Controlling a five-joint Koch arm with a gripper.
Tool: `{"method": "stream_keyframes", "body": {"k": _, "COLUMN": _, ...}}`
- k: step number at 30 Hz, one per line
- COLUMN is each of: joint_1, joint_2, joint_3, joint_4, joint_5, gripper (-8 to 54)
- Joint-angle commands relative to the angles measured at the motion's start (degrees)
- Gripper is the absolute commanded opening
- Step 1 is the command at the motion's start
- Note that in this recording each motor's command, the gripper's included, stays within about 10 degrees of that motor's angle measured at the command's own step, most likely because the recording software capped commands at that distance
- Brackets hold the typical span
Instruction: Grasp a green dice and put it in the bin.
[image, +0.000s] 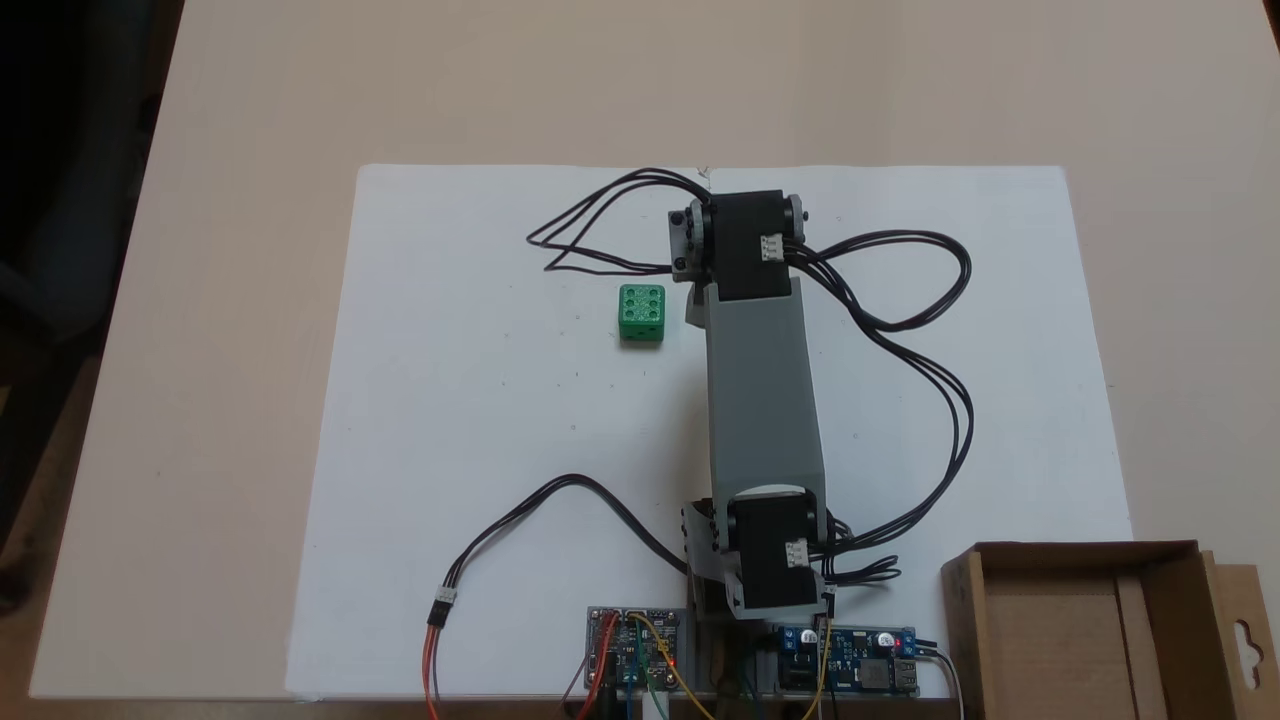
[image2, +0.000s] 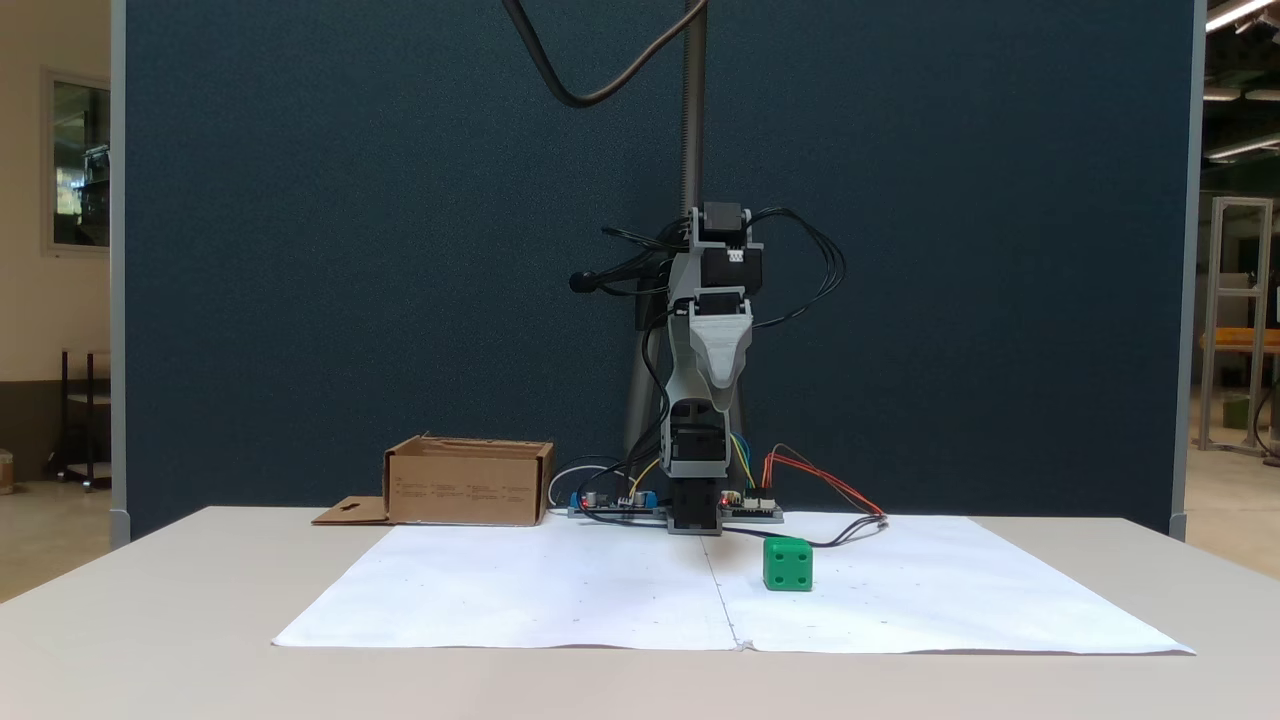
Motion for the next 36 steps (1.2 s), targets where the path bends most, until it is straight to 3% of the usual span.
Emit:
{"method": "stream_keyframes", "body": {"k": 1, "joint_1": -1.41, "joint_2": 0.35, "joint_3": -4.04, "joint_4": 2.64, "joint_5": 5.01, "gripper": 42.2}}
{"method": "stream_keyframes", "body": {"k": 14, "joint_1": -10.63, "joint_2": -6.5, "joint_3": -4.22, "joint_4": 0.26, "joint_5": 14.77, "gripper": 42.3}}
{"method": "stream_keyframes", "body": {"k": 36, "joint_1": -16.26, "joint_2": -16.61, "joint_3": -7.38, "joint_4": -7.47, "joint_5": 18.37, "gripper": 42.2}}
